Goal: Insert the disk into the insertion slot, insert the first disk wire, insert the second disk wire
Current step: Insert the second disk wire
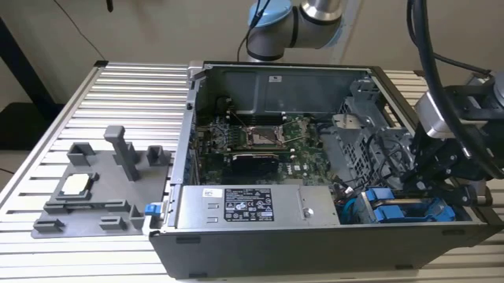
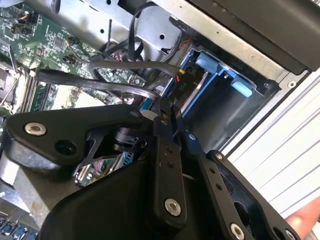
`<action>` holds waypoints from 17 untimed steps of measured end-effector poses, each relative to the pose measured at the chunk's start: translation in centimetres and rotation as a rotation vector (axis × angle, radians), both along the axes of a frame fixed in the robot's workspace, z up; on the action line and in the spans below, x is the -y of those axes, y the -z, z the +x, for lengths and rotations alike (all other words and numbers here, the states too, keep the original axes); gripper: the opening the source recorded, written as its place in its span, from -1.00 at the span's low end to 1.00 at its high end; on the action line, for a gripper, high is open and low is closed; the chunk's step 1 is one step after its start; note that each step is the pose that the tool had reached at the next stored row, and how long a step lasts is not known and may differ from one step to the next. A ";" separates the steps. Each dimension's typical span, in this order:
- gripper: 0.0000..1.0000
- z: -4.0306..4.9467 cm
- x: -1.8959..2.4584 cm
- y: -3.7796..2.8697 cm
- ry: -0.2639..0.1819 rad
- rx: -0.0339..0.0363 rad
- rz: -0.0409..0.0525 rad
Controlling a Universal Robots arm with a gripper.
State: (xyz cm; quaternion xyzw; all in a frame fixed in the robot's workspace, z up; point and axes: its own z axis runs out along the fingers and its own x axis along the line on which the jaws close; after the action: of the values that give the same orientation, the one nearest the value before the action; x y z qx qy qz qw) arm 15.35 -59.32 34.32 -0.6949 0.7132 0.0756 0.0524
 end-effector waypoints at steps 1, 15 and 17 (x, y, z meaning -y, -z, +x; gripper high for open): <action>-0.68 0.00 0.00 0.05 0.000 0.0000 -0.0001; -0.68 0.00 0.00 0.52 0.001 -0.0004 -0.0002; -0.68 0.00 0.00 0.66 0.001 -0.0004 0.0001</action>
State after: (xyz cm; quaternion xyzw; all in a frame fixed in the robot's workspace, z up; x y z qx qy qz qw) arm 15.35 -59.33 33.66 -0.6946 0.7134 0.0757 0.0523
